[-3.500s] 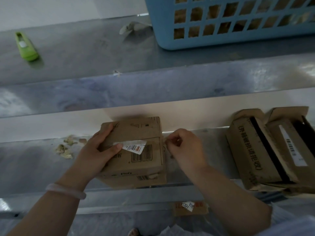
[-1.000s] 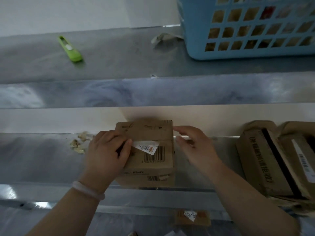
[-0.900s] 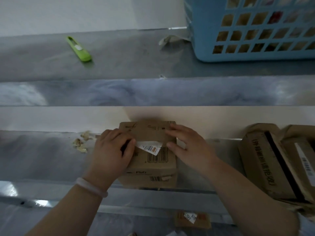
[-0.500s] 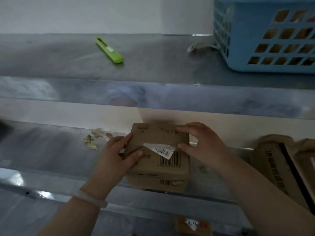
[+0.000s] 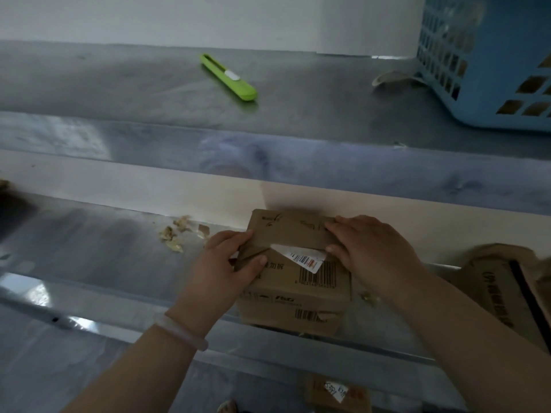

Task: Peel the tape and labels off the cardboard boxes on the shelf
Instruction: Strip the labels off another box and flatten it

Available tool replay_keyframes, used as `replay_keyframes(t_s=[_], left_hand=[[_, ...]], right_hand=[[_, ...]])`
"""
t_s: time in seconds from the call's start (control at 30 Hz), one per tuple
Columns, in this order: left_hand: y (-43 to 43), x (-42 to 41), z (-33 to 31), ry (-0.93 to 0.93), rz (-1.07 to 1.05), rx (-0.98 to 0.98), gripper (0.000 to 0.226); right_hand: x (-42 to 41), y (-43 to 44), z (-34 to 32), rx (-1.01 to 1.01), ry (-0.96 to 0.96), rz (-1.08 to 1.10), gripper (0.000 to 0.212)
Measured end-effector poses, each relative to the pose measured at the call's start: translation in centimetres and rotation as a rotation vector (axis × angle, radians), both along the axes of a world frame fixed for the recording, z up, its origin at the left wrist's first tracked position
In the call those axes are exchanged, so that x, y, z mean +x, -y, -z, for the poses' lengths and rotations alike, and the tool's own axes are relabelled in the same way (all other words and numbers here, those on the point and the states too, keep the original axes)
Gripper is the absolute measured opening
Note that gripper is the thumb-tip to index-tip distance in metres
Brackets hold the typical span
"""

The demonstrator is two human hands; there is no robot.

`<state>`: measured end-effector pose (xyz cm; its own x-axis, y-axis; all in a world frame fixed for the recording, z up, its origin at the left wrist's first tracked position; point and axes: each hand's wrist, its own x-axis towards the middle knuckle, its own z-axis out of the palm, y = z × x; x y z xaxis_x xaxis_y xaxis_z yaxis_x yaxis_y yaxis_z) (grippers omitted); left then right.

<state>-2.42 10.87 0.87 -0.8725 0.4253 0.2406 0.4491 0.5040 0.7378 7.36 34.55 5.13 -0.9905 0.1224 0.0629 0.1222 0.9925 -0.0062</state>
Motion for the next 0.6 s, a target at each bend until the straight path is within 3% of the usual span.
replay_keyframes(t_s=[0.2,0.3,0.4,0.47,0.6], left_hand=[[-0.12,0.03,0.04,0.035,0.007,0.021,0.058],[-0.19,0.07,-0.04,0.045,0.008,0.018,0.058],[-0.18,0.05,-0.26,0.055,0.014,0.029,0.057],[-0.10,0.03,-0.36,0.056,0.017,0.011,0.057],[-0.25,-0.11,0.15,0.098,0.012,0.042,0.066]], right_hand=[[-0.19,-0.15,0.72,0.107,-0.070,-0.006,0.036],[-0.04,-0.06,0.62,0.147,-0.056,-0.025,0.050],[0.08,-0.10,0.55,0.143,-0.058,-0.021,0.052],[0.16,-0.36,0.63,0.092,-0.054,-0.033,0.052],[0.32,-0.94,0.47,-0.206,-0.074,0.035,0.048]])
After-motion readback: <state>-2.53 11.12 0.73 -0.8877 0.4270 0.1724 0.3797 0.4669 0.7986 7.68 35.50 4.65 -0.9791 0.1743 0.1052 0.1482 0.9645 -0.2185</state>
